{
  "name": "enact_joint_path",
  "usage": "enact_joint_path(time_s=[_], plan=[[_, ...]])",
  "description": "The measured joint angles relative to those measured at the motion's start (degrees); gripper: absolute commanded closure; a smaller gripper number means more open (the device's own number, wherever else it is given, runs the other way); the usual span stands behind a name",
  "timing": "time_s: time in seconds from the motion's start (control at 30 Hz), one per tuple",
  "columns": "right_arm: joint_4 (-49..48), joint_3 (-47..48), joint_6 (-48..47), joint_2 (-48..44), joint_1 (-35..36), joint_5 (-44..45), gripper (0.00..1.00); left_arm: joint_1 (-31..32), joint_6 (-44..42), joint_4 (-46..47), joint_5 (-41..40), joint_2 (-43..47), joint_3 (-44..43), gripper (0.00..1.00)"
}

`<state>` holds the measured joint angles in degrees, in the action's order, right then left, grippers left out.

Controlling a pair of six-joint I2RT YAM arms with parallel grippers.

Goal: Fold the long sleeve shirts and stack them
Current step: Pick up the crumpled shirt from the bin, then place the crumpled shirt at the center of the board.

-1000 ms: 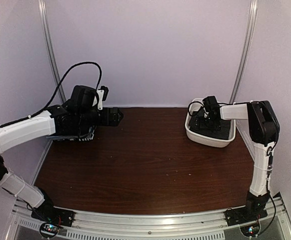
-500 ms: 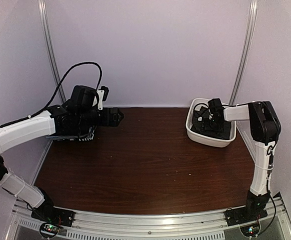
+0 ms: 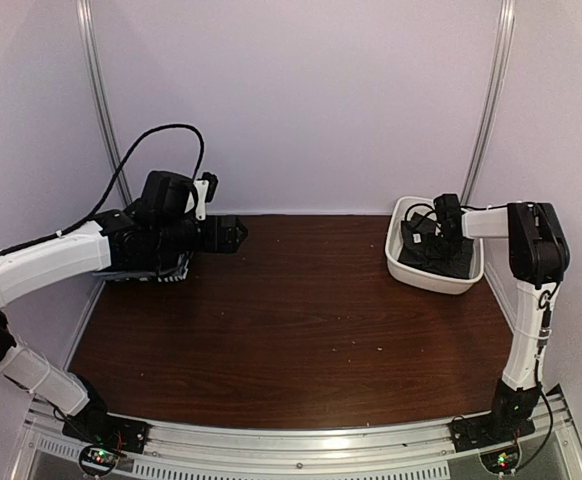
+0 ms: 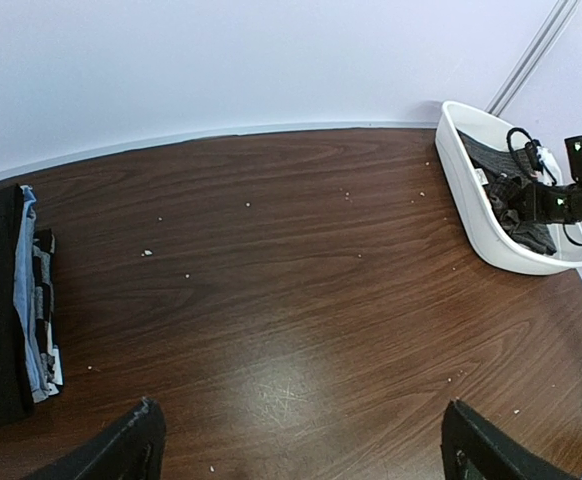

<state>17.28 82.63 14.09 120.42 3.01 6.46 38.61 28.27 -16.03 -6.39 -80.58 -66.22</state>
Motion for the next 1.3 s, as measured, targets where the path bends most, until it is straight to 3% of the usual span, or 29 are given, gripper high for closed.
enact_joint_path(time_s=[0.27,0.77,1.1,1.3], plan=[[3.43,0.7,-0.17,-3.3,-0.17,-1.49,1.0,0.0,0.0,-0.04,0.0,0.0,0.0,0.02],[4.83,5.7,-0.26,-23.43,2.49,-9.94,1.0,0.0,-0.02,-0.07,0.0,0.0,-0.02,0.02],[4.26,12.15,-1.46,-30.01,18.25,-19.71,1.0,0.0,-0.02,-0.04,-0.17,0.17,-0.02,0.02],[1.16,9.49,-1.27,-30.47,27.5,-32.17,1.0,0.0,0.04,-0.02,-1.73,2.27,-0.02,0.02]])
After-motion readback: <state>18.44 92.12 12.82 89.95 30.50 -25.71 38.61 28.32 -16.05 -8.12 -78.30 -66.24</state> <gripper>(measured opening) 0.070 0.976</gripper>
